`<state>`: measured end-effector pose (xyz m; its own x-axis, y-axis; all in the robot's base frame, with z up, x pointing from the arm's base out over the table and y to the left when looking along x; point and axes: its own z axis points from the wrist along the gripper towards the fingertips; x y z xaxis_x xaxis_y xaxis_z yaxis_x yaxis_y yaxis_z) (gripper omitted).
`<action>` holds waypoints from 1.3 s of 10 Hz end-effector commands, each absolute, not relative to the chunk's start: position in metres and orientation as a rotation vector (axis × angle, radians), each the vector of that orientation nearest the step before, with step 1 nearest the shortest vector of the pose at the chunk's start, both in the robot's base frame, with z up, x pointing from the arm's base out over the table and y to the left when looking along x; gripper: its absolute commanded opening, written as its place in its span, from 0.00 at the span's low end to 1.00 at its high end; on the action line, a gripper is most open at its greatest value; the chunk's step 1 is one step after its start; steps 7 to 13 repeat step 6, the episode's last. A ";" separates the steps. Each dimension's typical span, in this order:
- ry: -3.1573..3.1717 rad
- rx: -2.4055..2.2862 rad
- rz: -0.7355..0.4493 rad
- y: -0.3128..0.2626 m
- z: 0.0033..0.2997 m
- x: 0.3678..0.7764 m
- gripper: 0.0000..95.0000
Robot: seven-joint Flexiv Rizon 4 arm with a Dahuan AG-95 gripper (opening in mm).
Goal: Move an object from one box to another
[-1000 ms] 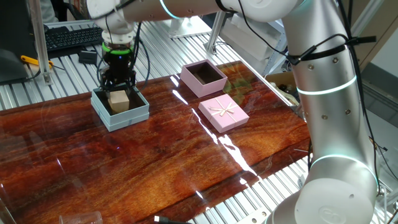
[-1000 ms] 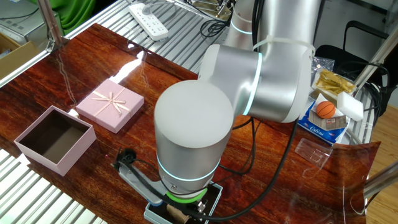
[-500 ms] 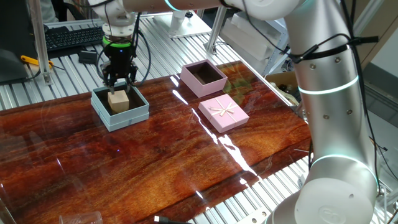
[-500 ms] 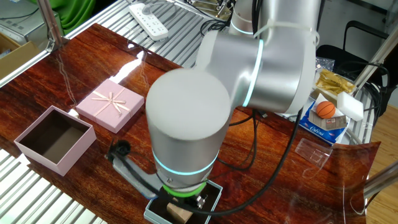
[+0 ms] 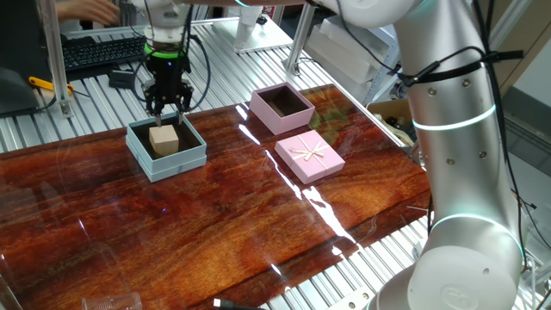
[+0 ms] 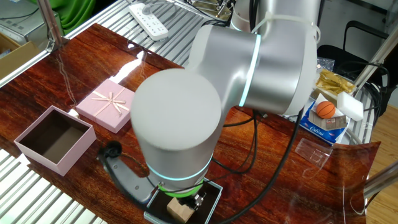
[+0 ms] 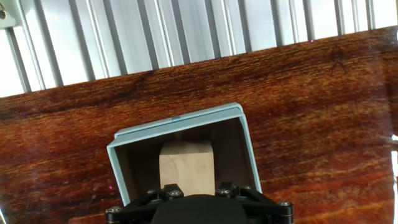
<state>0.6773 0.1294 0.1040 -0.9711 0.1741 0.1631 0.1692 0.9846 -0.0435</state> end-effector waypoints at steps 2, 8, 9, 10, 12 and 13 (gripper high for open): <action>-2.951 -0.295 0.071 0.127 0.108 0.674 0.40; -2.927 -0.304 0.079 0.125 0.111 0.674 0.40; -2.927 -0.304 0.079 0.125 0.111 0.674 0.40; -2.927 -0.304 0.079 0.125 0.111 0.674 0.40; -2.927 -0.304 0.079 0.125 0.111 0.674 0.40; -2.927 -0.304 0.079 0.125 0.111 0.674 0.40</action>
